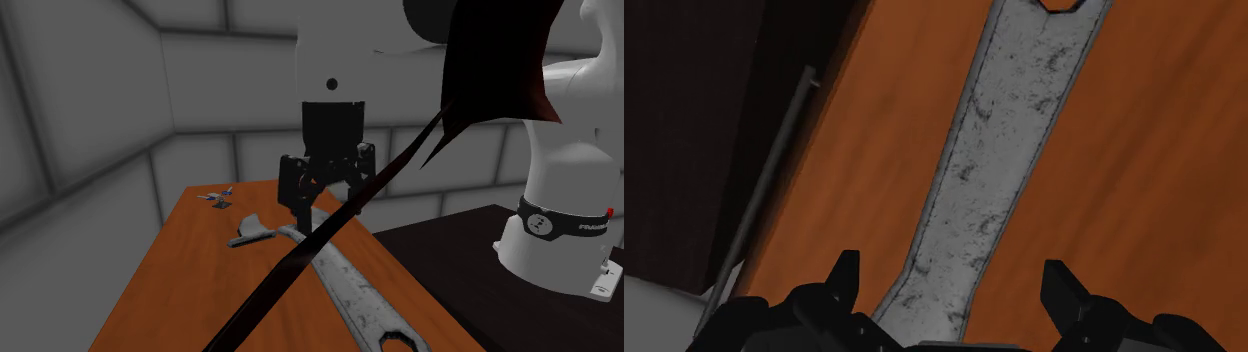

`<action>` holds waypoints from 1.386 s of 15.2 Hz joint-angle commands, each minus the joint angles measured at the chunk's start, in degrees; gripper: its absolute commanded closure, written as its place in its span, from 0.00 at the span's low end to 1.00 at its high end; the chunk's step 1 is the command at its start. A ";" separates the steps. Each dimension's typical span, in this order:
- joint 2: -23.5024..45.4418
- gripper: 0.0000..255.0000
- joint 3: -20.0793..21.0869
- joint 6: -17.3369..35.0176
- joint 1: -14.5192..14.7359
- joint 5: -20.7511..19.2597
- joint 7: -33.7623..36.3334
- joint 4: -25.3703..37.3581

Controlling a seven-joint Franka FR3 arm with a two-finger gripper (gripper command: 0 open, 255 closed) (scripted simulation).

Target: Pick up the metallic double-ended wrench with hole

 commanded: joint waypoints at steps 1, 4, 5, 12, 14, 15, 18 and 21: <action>2.57 0.00 -0.26 2.65 -0.90 -0.46 3.75 0.64; 4.57 0.00 -0.26 5.21 -0.93 -0.92 4.11 0.06; 5.27 0.00 -0.25 6.06 -0.95 -1.09 4.25 -0.11; 7.71 1.00 -0.32 9.06 -1.02 -1.75 4.69 -0.68; 7.72 1.00 -0.31 9.07 -1.02 -1.76 4.71 -0.67; 7.72 1.00 -0.32 9.07 -1.02 -1.76 4.70 -0.67; 7.72 1.00 -0.31 9.06 -1.01 -1.76 4.71 -0.67; 7.11 1.00 -0.28 8.25 -0.97 -1.58 4.62 -0.47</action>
